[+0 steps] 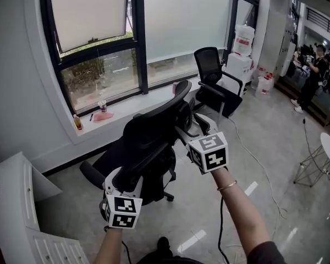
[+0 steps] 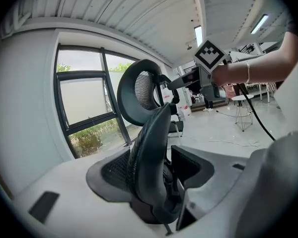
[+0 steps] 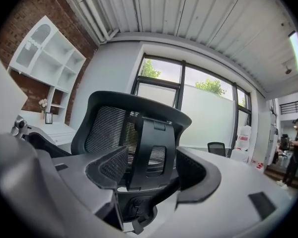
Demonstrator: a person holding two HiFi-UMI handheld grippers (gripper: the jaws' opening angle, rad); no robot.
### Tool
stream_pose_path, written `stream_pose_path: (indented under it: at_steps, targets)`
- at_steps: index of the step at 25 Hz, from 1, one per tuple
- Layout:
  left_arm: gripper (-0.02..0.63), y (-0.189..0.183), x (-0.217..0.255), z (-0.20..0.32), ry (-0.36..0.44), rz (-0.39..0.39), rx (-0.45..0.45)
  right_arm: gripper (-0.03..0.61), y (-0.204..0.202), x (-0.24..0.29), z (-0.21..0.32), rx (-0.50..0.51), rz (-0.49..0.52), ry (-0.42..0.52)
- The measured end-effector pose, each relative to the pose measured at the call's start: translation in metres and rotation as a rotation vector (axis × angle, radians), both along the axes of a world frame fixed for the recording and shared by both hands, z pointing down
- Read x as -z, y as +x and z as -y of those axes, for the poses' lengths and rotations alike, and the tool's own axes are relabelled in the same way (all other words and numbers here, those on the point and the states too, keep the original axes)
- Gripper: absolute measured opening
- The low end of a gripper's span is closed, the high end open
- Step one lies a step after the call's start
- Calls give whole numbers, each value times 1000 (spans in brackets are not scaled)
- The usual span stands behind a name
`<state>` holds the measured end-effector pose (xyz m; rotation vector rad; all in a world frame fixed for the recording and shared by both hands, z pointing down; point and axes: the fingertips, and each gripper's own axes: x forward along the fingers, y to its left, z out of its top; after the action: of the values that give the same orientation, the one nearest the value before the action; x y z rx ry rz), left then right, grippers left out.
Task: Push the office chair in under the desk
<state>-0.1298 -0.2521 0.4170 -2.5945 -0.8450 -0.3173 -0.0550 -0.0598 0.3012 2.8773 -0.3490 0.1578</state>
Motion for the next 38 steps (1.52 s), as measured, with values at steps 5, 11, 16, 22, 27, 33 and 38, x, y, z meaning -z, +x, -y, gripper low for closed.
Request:
stream_pose_path:
  at_steps: [5,11,16,22,27,33,38]
  targets:
    - [206,2,0,2,27,-14,-47,278,16,-9,2,42,46,-32]
    - [189,1,-3,-7,23,7,-105,284,26,-12,-1,61,67,-44]
    - [184,2,-3,-24,7,15,-119,284,38,-13,-13,57,64,-26]
    - [172,4,-3,-55,7,37,-131,284,59,-12,-35,59,45,-6]
    - [161,10,-4,-87,-3,63,-104,282,80,-11,-55,114,34,8]
    - [152,24,-3,-134,5,99,-26,282,111,-9,-83,232,21,18]
    - [152,39,-5,-163,0,110,76,282,137,-8,-99,324,18,29]
